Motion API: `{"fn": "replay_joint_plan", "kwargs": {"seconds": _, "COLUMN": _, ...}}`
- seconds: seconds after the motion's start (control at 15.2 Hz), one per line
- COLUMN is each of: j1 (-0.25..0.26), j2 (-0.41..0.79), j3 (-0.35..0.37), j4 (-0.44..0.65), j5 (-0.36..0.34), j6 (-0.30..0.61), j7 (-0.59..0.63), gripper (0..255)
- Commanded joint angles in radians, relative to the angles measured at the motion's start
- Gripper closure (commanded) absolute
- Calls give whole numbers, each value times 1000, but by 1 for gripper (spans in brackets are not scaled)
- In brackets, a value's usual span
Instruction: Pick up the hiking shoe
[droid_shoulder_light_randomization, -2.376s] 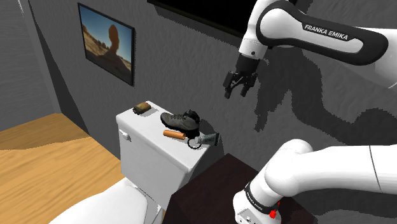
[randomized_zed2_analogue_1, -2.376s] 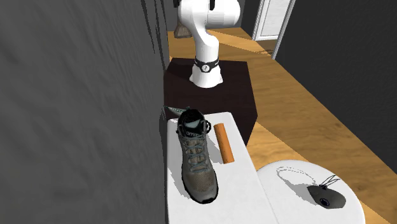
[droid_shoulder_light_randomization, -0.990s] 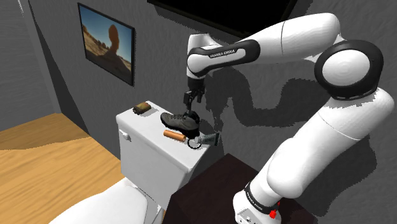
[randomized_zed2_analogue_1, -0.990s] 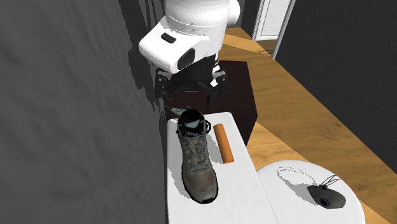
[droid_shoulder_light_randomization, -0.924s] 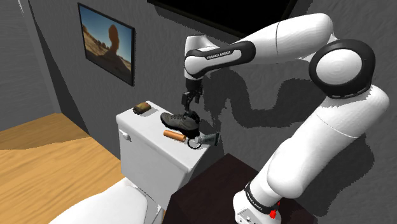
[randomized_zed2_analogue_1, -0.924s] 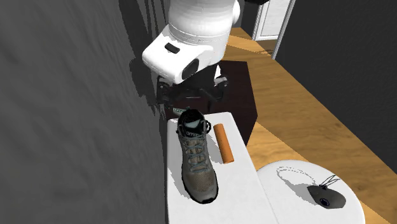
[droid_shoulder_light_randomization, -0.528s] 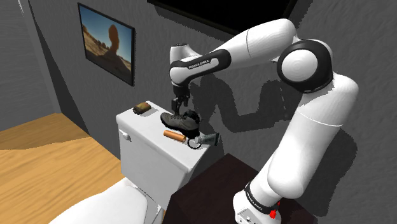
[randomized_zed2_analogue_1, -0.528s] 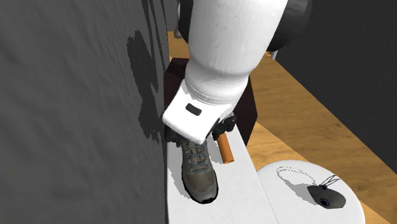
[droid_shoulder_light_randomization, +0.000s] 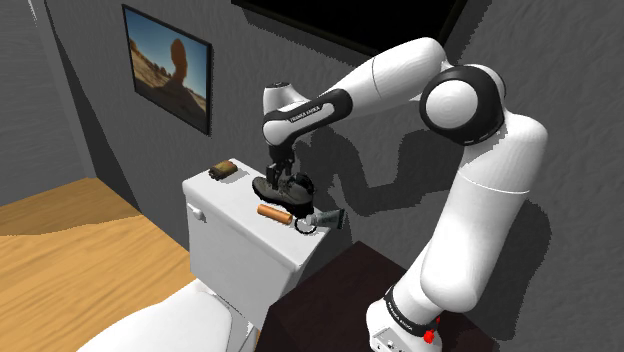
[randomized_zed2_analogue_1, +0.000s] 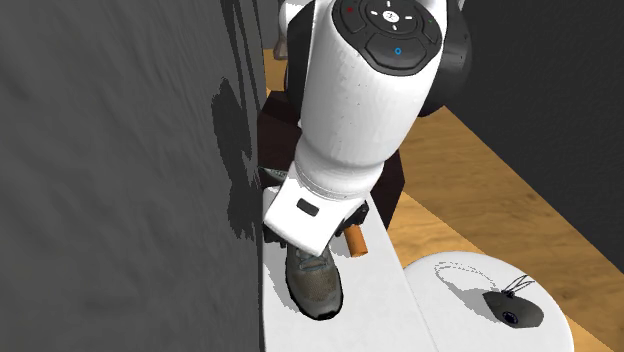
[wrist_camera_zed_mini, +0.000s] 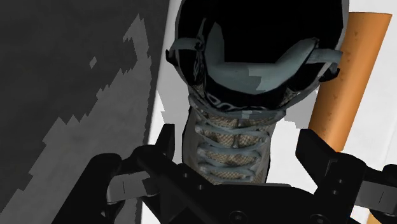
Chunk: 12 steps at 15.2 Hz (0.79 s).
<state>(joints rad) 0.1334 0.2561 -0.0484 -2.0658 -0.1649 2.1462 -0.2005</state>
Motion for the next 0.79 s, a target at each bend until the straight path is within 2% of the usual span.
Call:
{"fn": "replay_joint_plan", "kwargs": {"seconds": 0.0, "j1": 0, "j2": 5, "j3": 0, "j4": 1, "j5": 0, "j6": 4, "j7": 1, "gripper": 255}}
{"fn": "replay_joint_plan", "kwargs": {"seconds": 0.59, "j1": 0, "j2": 3, "j3": 0, "j4": -1, "j5": 0, "j6": 5, "j7": 0, "gripper": 255}}
{"fn": "replay_joint_plan", "kwargs": {"seconds": 0.73, "j1": 0, "j2": -13, "j3": 0, "j4": 6, "j5": 1, "j6": -19, "j7": -3, "gripper": 255}}
